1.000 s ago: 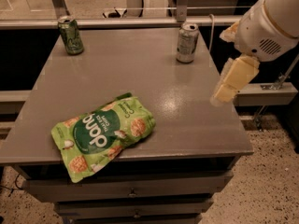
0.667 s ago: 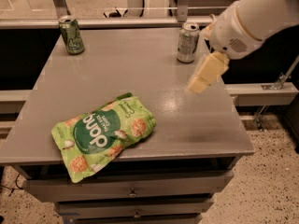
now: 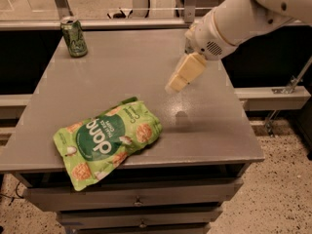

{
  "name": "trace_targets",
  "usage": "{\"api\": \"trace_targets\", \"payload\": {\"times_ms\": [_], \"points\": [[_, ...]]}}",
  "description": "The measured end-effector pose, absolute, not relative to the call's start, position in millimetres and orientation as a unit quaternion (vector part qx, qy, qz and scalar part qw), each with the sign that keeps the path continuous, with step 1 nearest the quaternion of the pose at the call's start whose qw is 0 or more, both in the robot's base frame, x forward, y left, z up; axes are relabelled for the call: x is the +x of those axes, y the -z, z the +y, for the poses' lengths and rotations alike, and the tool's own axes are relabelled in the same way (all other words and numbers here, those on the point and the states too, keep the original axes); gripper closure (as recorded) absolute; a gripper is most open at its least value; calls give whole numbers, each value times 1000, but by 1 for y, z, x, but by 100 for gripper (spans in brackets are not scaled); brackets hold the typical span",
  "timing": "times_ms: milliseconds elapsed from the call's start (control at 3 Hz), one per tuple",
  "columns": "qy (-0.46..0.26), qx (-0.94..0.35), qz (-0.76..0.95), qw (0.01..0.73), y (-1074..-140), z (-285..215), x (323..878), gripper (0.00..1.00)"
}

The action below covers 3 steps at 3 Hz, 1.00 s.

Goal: Move green can near green rice chip bag

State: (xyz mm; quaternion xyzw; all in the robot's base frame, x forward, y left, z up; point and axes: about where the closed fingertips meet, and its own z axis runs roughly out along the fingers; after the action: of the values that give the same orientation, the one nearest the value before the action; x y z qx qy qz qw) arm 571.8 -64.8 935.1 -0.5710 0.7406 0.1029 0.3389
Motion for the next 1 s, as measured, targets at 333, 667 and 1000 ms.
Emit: {"api": "trace_targets", "payload": {"times_ms": [333,667,1000], "points": [[-124,-561,738,354,-933,-47,582,0],[-158,-537,734,383,-925,-13,608,0],[-180,-516,716,434,-925,31,655,0]]}}
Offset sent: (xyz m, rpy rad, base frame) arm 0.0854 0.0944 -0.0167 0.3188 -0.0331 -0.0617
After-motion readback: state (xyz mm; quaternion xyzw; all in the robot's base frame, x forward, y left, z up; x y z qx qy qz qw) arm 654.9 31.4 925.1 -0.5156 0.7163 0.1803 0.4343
